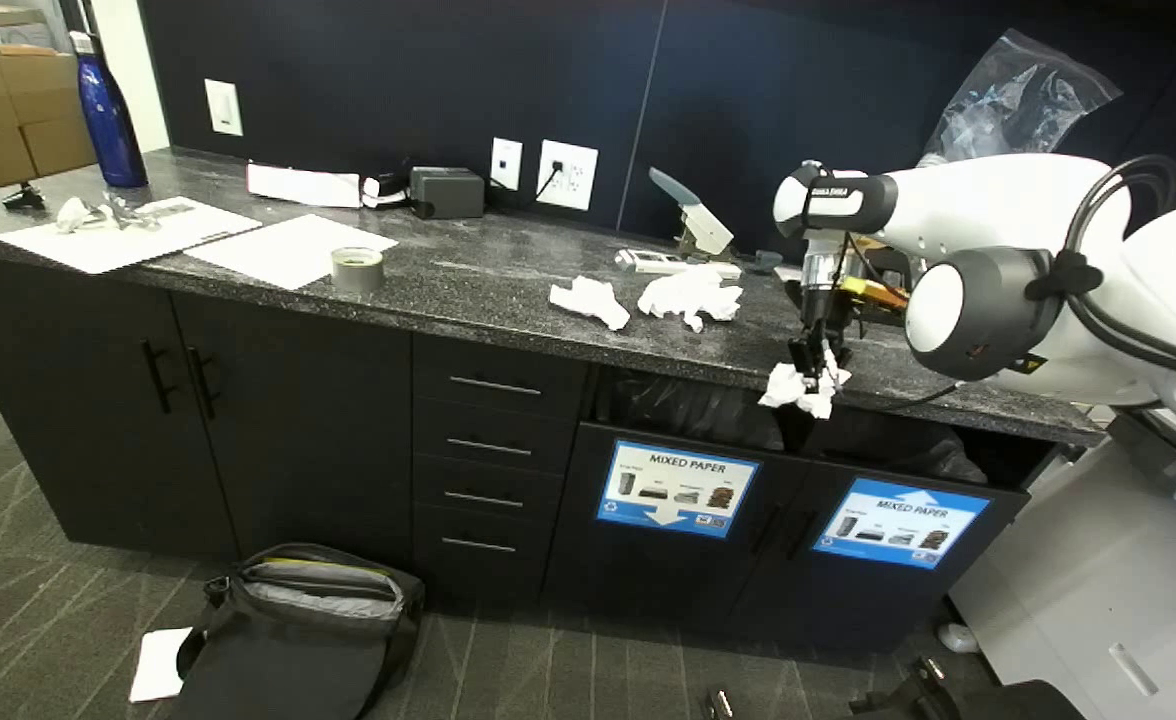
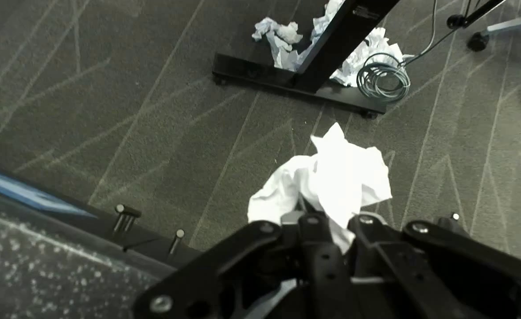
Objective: Place one paper from the counter inside the waste bin on the right, place four papers from the counter inside the bin on the left
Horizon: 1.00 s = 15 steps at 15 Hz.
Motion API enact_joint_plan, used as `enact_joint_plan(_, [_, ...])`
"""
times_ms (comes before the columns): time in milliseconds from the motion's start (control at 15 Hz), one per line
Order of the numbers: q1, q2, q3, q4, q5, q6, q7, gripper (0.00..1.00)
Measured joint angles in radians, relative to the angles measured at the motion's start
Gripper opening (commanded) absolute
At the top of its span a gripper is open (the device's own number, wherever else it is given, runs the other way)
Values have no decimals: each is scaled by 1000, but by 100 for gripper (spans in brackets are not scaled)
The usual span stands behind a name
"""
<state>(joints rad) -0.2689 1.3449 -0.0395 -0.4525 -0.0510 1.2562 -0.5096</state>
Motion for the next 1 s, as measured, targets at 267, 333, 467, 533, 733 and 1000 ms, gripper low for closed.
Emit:
enact_joint_plan(267, [20,-4,-29,-1,-42,-106,123,8])
enact_joint_plan(333, [24,-6,-33,-1,-49,-132,150,8])
enact_joint_plan(467, [32,-11,-43,-1,-60,-188,203,8])
enact_joint_plan(533, [35,-13,-47,-1,-65,-218,226,8])
enact_joint_plan(733, [49,-15,-59,-1,-90,-295,268,8])
enact_joint_plan(1000, [71,-16,-74,-1,-126,-374,297,8])
